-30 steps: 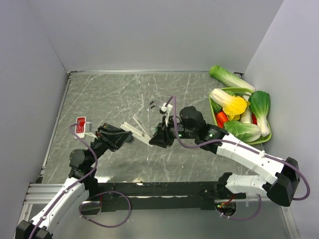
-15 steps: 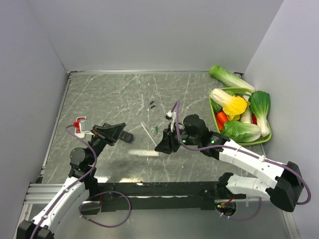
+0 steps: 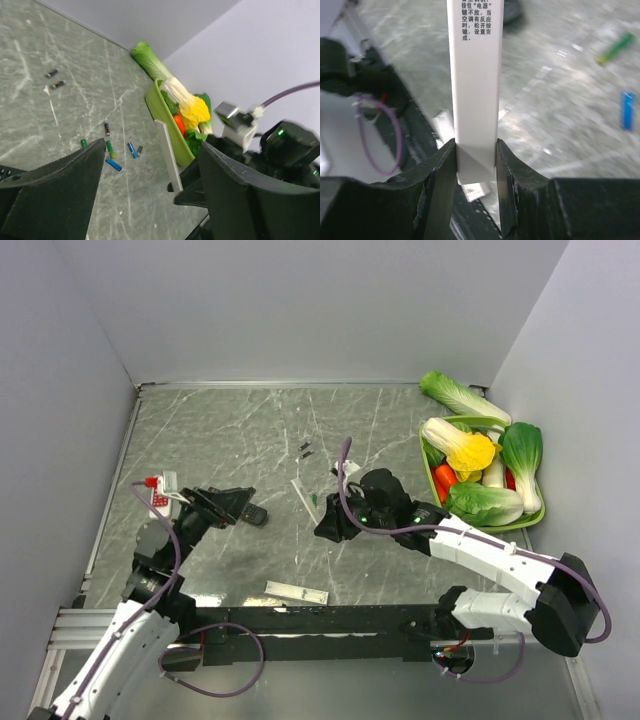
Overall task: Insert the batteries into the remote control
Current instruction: Place the battery cover at the center of the board.
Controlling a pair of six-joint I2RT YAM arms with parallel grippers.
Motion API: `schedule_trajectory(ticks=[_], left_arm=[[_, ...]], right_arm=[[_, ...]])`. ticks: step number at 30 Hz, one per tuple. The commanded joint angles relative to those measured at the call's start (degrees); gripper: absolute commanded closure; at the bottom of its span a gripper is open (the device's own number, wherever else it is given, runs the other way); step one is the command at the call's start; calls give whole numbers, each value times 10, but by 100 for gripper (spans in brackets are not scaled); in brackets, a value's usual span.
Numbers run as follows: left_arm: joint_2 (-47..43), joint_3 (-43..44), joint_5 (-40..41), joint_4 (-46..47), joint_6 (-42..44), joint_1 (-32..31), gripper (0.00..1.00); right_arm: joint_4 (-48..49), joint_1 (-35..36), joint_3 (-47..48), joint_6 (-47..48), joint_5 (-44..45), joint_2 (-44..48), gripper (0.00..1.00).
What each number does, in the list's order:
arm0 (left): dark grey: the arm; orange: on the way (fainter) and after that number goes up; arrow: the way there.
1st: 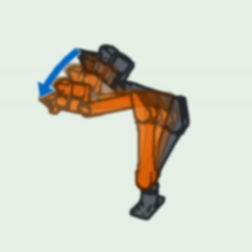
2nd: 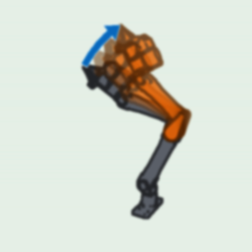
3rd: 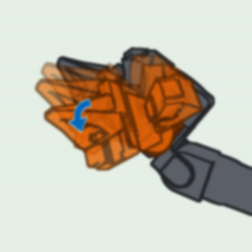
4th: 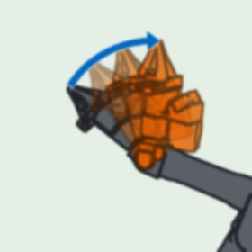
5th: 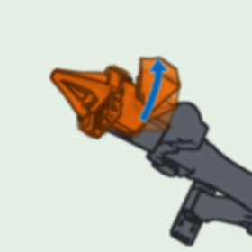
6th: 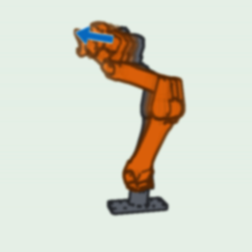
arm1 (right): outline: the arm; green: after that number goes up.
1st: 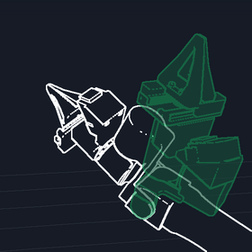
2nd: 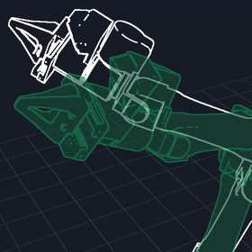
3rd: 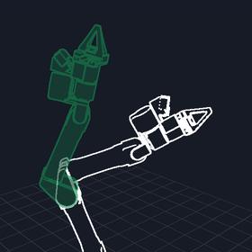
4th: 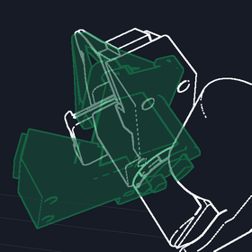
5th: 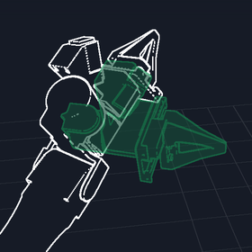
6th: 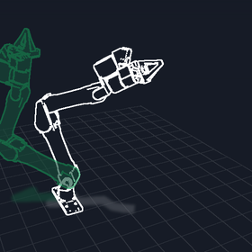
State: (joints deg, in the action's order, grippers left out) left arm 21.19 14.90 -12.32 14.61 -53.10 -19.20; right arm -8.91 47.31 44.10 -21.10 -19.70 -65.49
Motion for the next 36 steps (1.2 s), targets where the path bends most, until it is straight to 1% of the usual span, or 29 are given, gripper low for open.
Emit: schedule_trajectory(ticks=[1,2,3,5,6,7,10,13,16,18,20,23,24,27,31,34,35,36], left_arm=[[-2,86,76,-208,34,2,16],[7,109,88,-226,36,2,11],[11,122,93,-262,45,2,9],[30,158,98,-290,58,2,3],[37,172,99,-313,74,2,2],[45,185,98,-326,84,2,1],[75,256,97,-374,125,2,1],[100,304,99,-409,170,2,1],[104,334,105,-422,208,2,1],[100,341,108,-425,237,2,1],[94,335,117,-416,254,2,1],[78,313,121,-392,280,2,1],[75,305,143,-385,284,2,1],[57,272,164,-362,289,2,1],[43,266,183,-366,301,2,1],[32,262,192,-366,302,3,1],[29,262,193,-366,302,4,1],[26,262,194,-366,302,4,1]], right_arm=[[-65,-61,-23,-17,67,19,96],[-80,-72,-23,-18,83,19,95],[-101,-103,-20,-21,107,14,94],[-153,-136,-11,-31,120,2,93],[-167,-150,-9,-34,132,-13,93],[-190,-179,-7,-38,139,-22,92],[-225,-222,10,-44,173,-61,89],[-265,-233,36,-44,211,-110,88],[-298,-239,58,-47,255,-144,87],[-310,-252,68,-42,271,-162,87],[-317,-264,81,-30,280,-183,81],[-329,-273,95,-20,281,-210,76],[-331,-277,98,-18,280,-216,71],[-337,-279,104,-10,269,-243,69],[-331,-279,99,-5,262,-259,60],[-329,-279,94,-2,258,-257,55],[-332,-278,93,0,258,-250,52],[-333,-278,92,2,258,-242,43]])
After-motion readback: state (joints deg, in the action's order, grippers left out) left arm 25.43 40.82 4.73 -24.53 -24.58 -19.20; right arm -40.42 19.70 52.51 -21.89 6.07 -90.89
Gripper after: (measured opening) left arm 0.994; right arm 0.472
